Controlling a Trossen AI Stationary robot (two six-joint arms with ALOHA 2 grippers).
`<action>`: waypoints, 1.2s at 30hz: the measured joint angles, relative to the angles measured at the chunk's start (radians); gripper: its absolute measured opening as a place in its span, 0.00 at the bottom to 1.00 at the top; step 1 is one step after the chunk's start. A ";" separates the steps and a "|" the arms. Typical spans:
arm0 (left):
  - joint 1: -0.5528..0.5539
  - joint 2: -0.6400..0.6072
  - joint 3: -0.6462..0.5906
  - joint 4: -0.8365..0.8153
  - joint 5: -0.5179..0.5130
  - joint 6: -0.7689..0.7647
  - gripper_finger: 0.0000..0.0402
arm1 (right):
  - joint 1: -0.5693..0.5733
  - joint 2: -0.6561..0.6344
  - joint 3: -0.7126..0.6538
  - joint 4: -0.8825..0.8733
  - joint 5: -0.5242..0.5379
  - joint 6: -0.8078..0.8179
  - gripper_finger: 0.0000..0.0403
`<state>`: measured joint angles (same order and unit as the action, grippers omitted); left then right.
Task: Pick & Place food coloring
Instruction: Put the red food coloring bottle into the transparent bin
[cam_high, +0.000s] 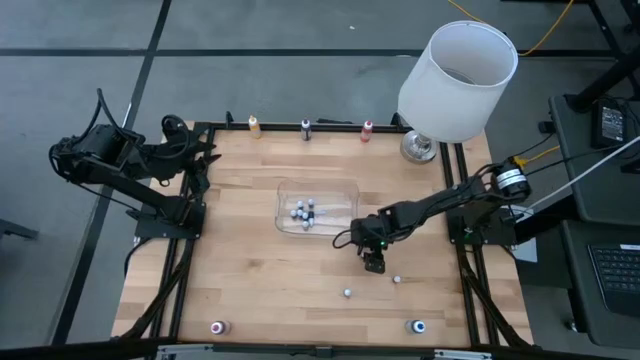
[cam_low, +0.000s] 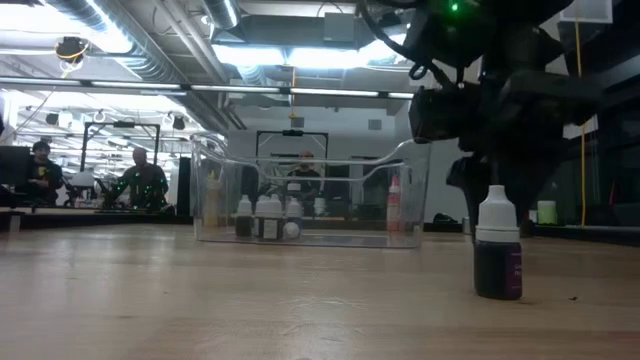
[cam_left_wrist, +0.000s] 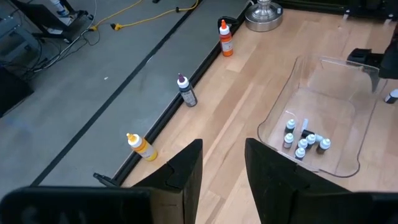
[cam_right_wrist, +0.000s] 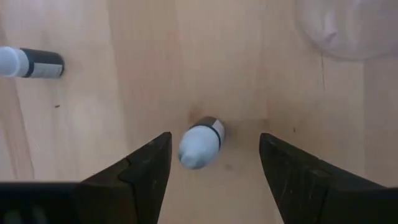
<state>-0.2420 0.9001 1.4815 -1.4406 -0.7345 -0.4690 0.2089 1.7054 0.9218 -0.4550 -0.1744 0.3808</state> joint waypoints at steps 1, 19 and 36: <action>0.000 0.000 0.000 0.000 0.000 0.000 0.29 | 0.000 0.000 0.000 0.003 0.002 0.000 0.60; 0.000 0.000 0.000 0.000 0.000 0.000 0.29 | 0.000 0.000 0.032 -0.001 -0.032 0.008 0.28; 0.000 -0.001 0.000 0.000 0.000 0.003 0.29 | 0.000 -0.015 0.034 -0.071 -0.125 0.012 0.17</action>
<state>-0.2422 0.8992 1.4815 -1.4410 -0.7345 -0.4660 0.2090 1.6903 0.9562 -0.5257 -0.2994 0.3927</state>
